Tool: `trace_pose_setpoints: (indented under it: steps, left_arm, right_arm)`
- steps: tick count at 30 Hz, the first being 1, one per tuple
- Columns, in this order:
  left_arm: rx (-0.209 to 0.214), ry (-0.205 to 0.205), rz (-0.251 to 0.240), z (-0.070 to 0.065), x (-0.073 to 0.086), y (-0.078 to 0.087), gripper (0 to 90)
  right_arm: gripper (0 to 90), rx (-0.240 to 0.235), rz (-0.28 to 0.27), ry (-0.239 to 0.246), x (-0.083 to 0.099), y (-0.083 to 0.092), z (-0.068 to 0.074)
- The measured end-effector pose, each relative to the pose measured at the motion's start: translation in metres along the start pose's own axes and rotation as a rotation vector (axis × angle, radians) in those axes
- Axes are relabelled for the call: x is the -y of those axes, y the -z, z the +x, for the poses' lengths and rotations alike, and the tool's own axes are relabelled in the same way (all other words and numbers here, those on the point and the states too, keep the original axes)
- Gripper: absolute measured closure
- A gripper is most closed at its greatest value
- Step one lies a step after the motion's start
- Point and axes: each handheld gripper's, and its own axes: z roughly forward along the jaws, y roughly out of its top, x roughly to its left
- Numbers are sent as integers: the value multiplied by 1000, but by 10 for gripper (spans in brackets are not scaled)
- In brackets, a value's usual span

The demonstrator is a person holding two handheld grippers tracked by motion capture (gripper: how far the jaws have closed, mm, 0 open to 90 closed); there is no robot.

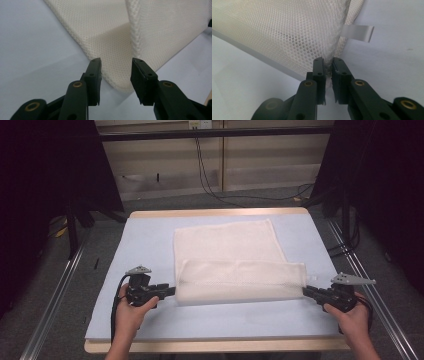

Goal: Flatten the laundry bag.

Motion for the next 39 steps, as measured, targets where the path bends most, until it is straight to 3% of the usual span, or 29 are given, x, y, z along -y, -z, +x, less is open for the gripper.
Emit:
trace_pose_setpoints:
  steps: [12,20,23,26,34,35,38,39]
  left_arm:
    - [3,-1,36,0,3,-7,608]
    - [-16,21,19,7,0,-3,618]
    - [-25,48,16,12,0,-1,626]
    - [-26,39,33,11,0,-5,640]
    - [14,9,40,1,-3,-15,693]
    - [10,3,46,0,-2,-16,693]
    - [15,7,51,0,-2,-18,701]
    - [23,19,48,0,-2,-19,716]
  right_arm:
    - [805,-4,2,10,1,3,1]
    - [811,-6,7,14,3,5,2]
    - [823,-4,19,16,5,6,1]
    - [824,1,24,24,4,6,2]
    - [842,11,21,10,-2,6,1]
    - [881,22,26,16,-2,10,0]
    - [863,30,17,6,-1,15,-3]
    - [877,58,10,-13,0,19,-6]
